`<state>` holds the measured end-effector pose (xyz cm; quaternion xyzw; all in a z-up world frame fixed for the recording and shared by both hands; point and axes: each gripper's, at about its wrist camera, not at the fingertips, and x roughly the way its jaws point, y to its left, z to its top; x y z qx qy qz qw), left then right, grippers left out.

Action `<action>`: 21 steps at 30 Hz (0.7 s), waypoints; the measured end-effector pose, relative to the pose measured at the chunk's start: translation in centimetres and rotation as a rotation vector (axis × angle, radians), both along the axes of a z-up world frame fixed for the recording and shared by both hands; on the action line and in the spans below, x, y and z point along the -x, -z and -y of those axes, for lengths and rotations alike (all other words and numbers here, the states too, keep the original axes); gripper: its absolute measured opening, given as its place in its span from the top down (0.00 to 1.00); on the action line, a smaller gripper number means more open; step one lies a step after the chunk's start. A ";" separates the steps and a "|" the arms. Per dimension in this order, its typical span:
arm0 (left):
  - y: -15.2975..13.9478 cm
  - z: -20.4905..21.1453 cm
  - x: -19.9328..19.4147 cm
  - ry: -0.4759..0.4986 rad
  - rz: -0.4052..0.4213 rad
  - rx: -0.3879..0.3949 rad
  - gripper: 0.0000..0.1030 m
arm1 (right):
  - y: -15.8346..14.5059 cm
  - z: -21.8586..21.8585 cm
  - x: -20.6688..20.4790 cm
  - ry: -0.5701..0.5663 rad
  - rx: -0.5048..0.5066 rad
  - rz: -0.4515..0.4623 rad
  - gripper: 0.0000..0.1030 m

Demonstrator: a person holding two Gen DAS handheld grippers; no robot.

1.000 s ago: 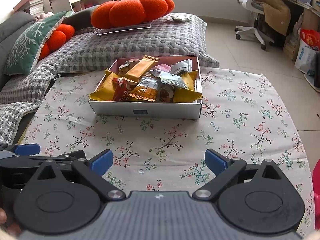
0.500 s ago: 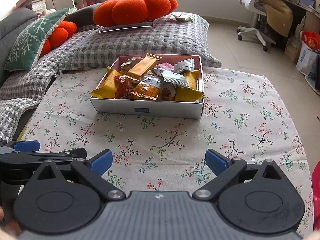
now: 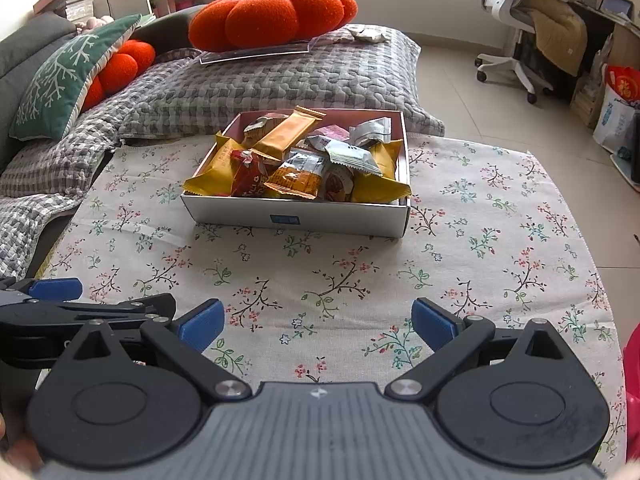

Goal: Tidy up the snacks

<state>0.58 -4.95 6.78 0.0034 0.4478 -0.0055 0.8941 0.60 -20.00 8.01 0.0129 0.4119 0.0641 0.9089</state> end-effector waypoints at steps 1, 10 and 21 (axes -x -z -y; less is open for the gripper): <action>0.0 0.0 0.0 0.000 0.002 -0.003 0.00 | 0.0 0.0 0.0 0.000 0.000 0.000 0.03; 0.0 0.0 0.0 -0.001 -0.004 0.003 0.00 | 0.0 0.0 0.0 0.001 0.000 0.000 0.03; 0.2 0.0 -0.1 -0.003 -0.016 0.003 0.00 | 0.0 0.0 0.0 -0.001 0.003 -0.001 0.03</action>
